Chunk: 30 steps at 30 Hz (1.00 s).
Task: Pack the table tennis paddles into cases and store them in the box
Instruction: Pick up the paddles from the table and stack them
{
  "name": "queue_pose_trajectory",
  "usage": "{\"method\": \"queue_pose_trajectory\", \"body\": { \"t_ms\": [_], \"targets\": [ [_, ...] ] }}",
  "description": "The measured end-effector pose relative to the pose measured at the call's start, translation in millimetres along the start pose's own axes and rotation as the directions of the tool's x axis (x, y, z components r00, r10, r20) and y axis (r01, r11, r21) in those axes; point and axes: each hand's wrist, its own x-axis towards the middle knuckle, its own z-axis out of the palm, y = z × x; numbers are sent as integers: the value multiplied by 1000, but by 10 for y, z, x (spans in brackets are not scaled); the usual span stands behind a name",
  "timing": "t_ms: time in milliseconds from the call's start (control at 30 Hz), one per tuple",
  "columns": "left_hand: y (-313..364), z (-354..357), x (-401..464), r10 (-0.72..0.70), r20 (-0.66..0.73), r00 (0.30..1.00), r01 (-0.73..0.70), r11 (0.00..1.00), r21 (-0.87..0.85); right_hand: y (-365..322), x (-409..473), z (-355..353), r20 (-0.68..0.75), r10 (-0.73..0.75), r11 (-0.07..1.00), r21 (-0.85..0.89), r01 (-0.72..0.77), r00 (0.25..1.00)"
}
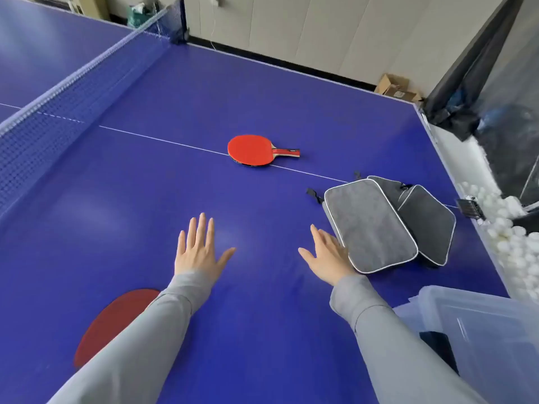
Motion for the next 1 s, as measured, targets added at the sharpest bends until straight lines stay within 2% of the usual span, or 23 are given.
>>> {"method": "queue_pose_trajectory", "body": {
  "t_ms": [267, 400, 500, 767, 900, 1000],
  "targets": [
    [-297, 561, 634, -75, 24, 997, 74, 996, 48, -126, 914, 385, -52, -65, 997, 29, 66, 997],
    [-424, 670, 677, -98, -12, 995, 99, 995, 23, -163, 1496, 390, -90, -94, 994, 48, 99, 991],
    [-409, 679, 650, -96, 13, 995, 96, 995, 29, -214, 2014, 310, -135, -106, 992, 47, 113, 985],
    [-428, 674, 677, -92, 2, 996, 92, 995, 35, -382, 3263, -6, -269, -103, 992, -102, 77, 958],
    [-437, 700, 663, -94, -16, 995, 95, 994, 59, -320, 3665, -74, -247, -90, 986, -156, 52, 965],
    [-428, 707, 672, -92, -15, 996, 93, 993, 78, -259, 3838, -87, -162, -84, 980, -190, 52, 983]
  ]
}}
